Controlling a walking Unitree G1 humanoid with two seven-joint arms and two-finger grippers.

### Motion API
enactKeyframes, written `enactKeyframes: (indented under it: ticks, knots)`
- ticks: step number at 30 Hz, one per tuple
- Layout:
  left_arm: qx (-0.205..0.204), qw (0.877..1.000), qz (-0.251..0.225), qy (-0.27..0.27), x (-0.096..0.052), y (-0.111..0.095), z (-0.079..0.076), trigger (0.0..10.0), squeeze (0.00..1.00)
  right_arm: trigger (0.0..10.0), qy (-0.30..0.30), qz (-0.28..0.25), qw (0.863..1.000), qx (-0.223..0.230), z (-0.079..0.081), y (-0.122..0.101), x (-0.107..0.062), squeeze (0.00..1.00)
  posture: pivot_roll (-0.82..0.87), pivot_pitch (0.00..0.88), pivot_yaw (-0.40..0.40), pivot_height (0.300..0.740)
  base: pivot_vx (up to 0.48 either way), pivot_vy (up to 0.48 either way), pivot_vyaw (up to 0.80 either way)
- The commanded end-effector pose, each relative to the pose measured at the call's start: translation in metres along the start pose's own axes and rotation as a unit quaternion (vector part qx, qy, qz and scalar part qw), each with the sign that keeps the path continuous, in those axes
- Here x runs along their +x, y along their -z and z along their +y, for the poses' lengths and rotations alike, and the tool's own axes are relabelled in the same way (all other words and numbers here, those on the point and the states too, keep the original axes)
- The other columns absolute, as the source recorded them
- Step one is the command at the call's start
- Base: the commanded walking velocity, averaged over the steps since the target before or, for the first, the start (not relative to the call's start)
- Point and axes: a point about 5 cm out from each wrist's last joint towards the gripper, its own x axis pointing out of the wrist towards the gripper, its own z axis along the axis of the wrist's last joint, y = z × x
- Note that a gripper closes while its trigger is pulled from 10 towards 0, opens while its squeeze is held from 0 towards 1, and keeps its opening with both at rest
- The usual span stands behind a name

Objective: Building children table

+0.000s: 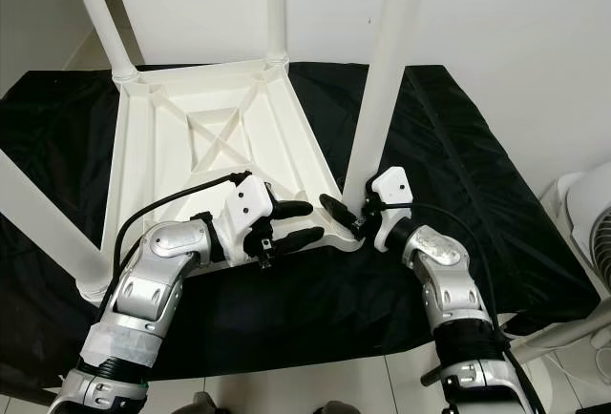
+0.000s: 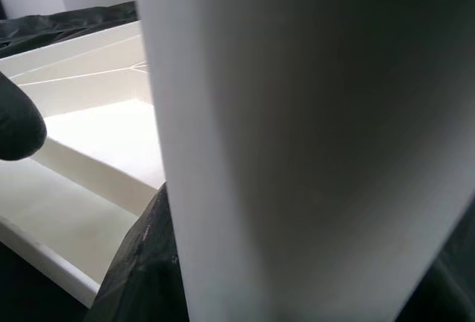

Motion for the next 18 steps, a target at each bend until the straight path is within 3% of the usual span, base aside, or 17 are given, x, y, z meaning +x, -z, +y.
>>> enactKeyframes:
  ticks: [1, 4, 5, 8, 10, 11, 14, 18]
  knots:
    - [-0.001, 0.996, -0.002, -0.088, -0.002, -0.001, 0.01, 10.0, 0.0, 0.0, -0.021, 0.021, 1.0, 0.005, 0.006, 0.009, 0.001, 0.0, -0.06, 0.0, 0.032, 0.74, 0.0, 0.0, 0.0]
    - [0.0, 0.996, -0.003, -0.087, -0.002, -0.002, 0.011, 10.0, 0.0, 0.0, -0.023, 0.022, 1.0, 0.005, 0.005, 0.012, 0.001, 0.0, -0.06, 0.0, 0.038, 0.74, 0.0, 0.0, 0.0]
    - [0.001, 0.996, -0.003, -0.086, -0.001, -0.002, 0.012, 10.0, 0.0, 10.0, -0.01, 0.019, 1.0, 0.003, 0.004, 0.013, 0.001, 0.0, -0.07, 0.0, 0.038, 0.74, 0.0, 0.0, 0.0]
    - [0.001, 0.996, -0.004, -0.084, 0.0, -0.003, 0.012, 10.0, 0.0, 10.0, 0.003, 0.013, 1.0, 0.011, 0.003, 0.013, 0.002, 0.0, -0.07, 0.0, 0.037, 0.74, 0.0, 0.0, 0.0]
    - [0.002, 0.996, -0.005, -0.087, 0.001, -0.004, 0.014, 10.0, 0.0, 10.0, 0.079, -0.001, 0.997, 0.013, 0.0, 0.008, 0.002, 0.0, -0.07, 0.0, 0.026, 0.74, 0.0, 0.0, 0.0]
    - [0.002, 0.996, -0.005, -0.087, 0.001, -0.004, 0.014, 10.0, 0.0, 10.0, 0.079, -0.001, 0.997, 0.013, 0.0, 0.008, 0.002, 0.0, -0.07, 0.0, 0.026, 0.74, 0.0, 0.0, 0.0]
    - [-0.005, 0.995, -0.008, -0.096, 0.0, -0.004, 0.015, 10.0, 0.0, 10.0, 0.187, -0.023, 0.982, 0.03, 0.007, -0.001, 0.003, 0.0, -0.07, 0.013, 0.021, 0.74, 0.0, 0.0, 0.0]
    - [-0.009, 0.995, -0.007, -0.096, 0.001, -0.002, 0.013, 10.0, 0.0, 10.0, 0.229, -0.025, 0.972, 0.05, 0.02, -0.001, 0.005, 0.0, -0.08, 0.02, 0.02, 0.74, 0.0, 0.0, 0.0]
